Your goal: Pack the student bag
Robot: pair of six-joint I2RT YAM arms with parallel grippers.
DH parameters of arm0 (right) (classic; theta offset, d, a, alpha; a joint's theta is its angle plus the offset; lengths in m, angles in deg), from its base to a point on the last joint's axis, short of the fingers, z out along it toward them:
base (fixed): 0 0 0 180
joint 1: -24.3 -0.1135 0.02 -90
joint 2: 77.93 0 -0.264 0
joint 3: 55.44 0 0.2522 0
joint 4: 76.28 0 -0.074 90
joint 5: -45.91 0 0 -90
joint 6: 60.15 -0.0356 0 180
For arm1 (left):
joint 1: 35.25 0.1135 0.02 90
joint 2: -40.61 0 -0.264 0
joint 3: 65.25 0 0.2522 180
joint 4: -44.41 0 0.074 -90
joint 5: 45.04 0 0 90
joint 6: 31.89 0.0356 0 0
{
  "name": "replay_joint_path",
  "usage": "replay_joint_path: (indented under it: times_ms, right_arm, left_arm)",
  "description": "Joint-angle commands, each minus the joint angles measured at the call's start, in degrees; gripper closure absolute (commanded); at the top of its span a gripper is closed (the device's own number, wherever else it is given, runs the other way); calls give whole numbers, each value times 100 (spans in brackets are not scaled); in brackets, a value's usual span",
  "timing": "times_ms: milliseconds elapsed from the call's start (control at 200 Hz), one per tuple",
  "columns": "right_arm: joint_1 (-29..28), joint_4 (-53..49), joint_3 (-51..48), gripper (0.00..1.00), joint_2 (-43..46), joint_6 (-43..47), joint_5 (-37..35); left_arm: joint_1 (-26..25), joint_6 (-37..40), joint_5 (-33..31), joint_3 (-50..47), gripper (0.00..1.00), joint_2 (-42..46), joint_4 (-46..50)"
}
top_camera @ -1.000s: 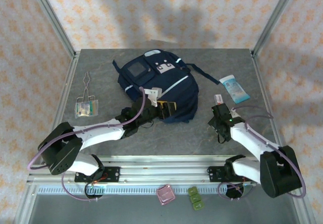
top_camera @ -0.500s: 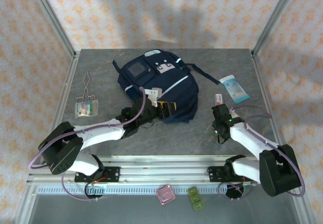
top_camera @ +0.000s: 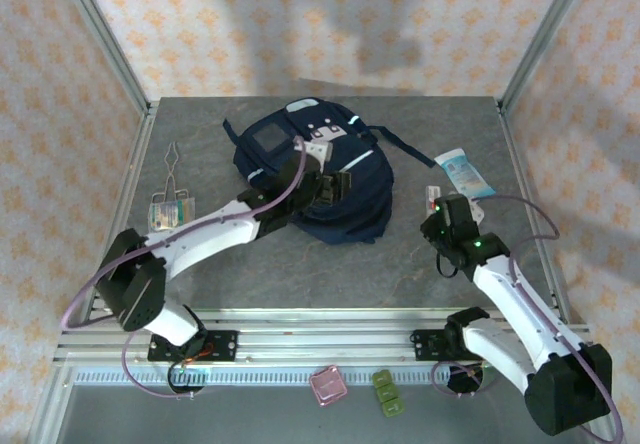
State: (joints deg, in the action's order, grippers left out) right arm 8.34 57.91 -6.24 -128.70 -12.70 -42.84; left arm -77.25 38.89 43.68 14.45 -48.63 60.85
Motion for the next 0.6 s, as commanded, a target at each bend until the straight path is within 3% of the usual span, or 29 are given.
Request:
replay_joint_path:
  times_ms: [0, 260, 400, 596]
  right_arm:
    - [-3, -5, 327, 68, -3, 328, 234]
    - [-5, 211, 517, 68, -39, 537, 352]
    - [-4, 286, 500, 68, -47, 554, 419]
    - [3, 335, 456, 68, -22, 550, 458]
  left_arm:
    - [-26, 968, -525, 672, 32, -602, 1499]
    - [-373, 1779, -908, 1817, 32, -1562, 2176]
    - [-465, 1858, -1023, 2164, 31, -1932, 2377]
    - [-538, 1956, -1841, 2319, 34, -2376, 2441]
